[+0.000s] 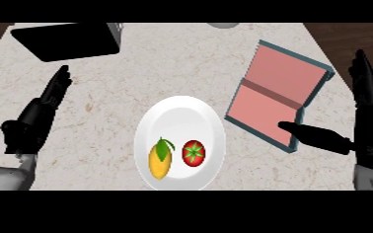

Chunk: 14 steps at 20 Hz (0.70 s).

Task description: Pick the tomato from the plate and place it in the cardboard box

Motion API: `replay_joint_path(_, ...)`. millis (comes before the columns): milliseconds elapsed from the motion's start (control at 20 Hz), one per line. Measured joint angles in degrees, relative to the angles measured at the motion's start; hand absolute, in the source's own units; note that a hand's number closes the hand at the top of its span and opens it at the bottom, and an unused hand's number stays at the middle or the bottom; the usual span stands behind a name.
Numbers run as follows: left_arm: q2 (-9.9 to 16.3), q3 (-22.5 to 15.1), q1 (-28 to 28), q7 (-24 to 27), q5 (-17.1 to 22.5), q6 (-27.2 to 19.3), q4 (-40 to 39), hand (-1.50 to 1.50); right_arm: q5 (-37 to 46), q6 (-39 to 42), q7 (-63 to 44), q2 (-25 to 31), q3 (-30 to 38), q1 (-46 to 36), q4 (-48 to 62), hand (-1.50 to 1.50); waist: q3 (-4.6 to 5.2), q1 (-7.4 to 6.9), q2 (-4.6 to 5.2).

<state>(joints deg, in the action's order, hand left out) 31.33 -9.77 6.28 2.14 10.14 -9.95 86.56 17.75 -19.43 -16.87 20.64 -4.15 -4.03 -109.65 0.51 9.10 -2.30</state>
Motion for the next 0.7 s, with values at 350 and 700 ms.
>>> replay_joint_path(350,0.56,-2.19,1.98,3.37,-0.71,4.38,1.76,0.00,21.70,0.13,-9.54,3.48,-9.30,12.71,-13.47,-1.50,-0.04,-3.52,1.07)
replay_joint_path(700,-0.54,-3.91,4.43,4.08,-1.54,6.19,1.46,0.00,36.62,14.77,-27.12,4.33,-21.43,16.97,-22.24,-1.50,0.03,-6.73,1.86)
